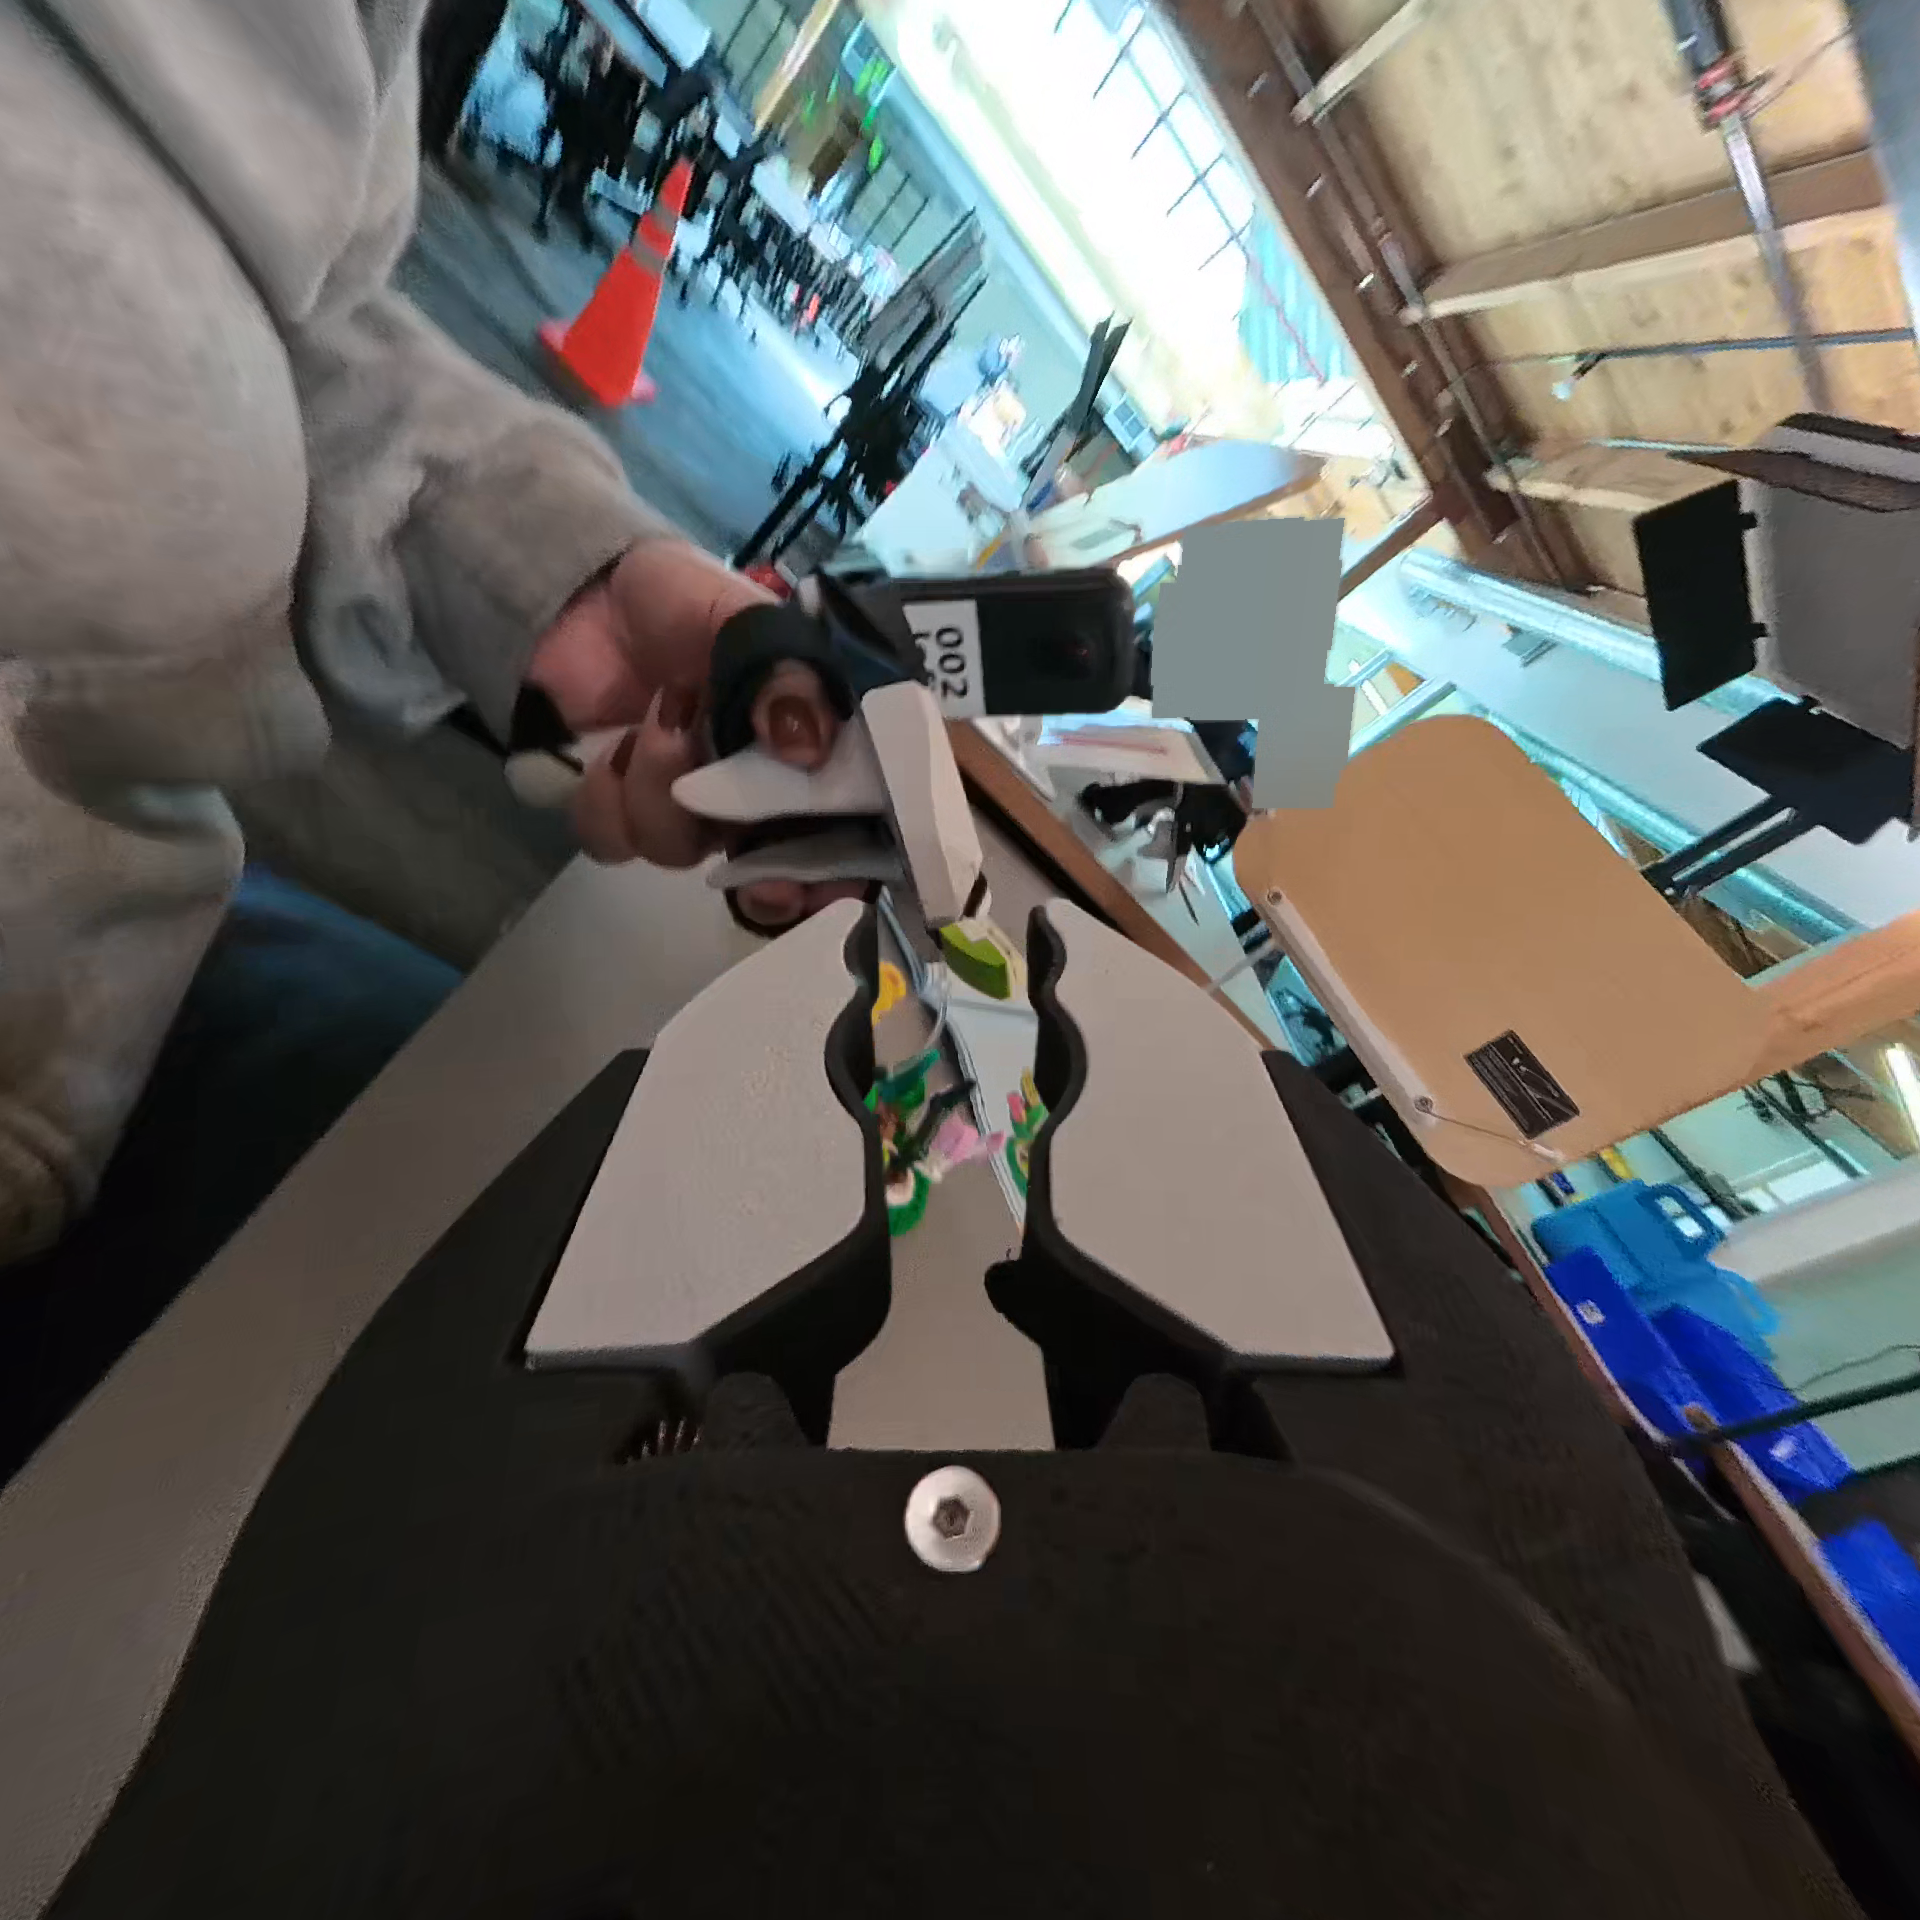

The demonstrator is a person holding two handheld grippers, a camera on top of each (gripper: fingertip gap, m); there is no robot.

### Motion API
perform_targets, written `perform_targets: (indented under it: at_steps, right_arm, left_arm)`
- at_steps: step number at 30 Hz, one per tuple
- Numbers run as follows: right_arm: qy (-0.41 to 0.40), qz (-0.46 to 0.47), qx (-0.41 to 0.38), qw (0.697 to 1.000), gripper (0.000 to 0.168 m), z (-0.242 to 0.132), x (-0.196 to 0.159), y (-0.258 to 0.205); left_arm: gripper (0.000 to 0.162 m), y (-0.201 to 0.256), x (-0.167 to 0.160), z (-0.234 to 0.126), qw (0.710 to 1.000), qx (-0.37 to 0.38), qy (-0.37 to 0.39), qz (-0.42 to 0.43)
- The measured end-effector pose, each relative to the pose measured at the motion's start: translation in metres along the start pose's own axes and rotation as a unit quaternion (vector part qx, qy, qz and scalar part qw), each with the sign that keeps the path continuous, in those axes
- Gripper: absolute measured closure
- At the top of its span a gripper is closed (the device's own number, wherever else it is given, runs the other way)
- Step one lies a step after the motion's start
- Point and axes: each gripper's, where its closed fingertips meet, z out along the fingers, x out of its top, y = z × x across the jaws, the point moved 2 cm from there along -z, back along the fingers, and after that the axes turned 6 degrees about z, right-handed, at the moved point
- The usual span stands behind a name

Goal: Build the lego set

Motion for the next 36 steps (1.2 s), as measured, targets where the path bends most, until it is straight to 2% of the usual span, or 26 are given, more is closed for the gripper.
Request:
perform_targets:
  at_steps: [3, 7, 13, 17, 24, 32, 36]
  right_arm:
    - [-0.049, -0.038, 0.016, 0.998, 0.153, -0.004, -0.005, -0.002]
    - [-0.065, -0.051, 0.034, 0.996, 0.164, -0.008, -0.004, -0.005]
    - [-0.1, -0.015, 0.054, 0.993, 0.165, -0.008, -0.006, -0.006]
    - [-0.12, 0.011, 0.055, 0.991, 0.164, -0.006, -0.009, -0.005]
    - [-0.105, 0.07, 0.078, 0.989, 0.165, -0.008, -0.009, -0.005]
    - [-0.102, 0.028, 0.079, 0.991, 0.164, -0.011, -0.004, -0.007]
    - [-0.103, -0.017, 0.081, 0.991, 0.164, -0.013, 0.0, -0.01]
  left_arm:
    - [0.161, 0.005, -0.004, 0.004, 1.0, -0.016, -0.019, -0.005]
    - [0.161, 0.007, -0.006, 0.007, 0.999, -0.02, -0.035, -0.003]
    - [0.161, 0.005, -0.008, 0.006, 0.999, 0.007, -0.049, 0.022]
    - [0.16, 0.003, -0.007, 0.006, 0.994, 0.047, -0.066, 0.077]
    - [0.161, 0.006, -0.008, 0.008, 0.977, 0.087, -0.101, 0.168]
    - [0.16, 0.009, -0.009, 0.01, 0.978, 0.073, -0.082, 0.175]
    - [0.153, 0.013, -0.008, 0.012, 0.984, 0.05, -0.071, 0.157]
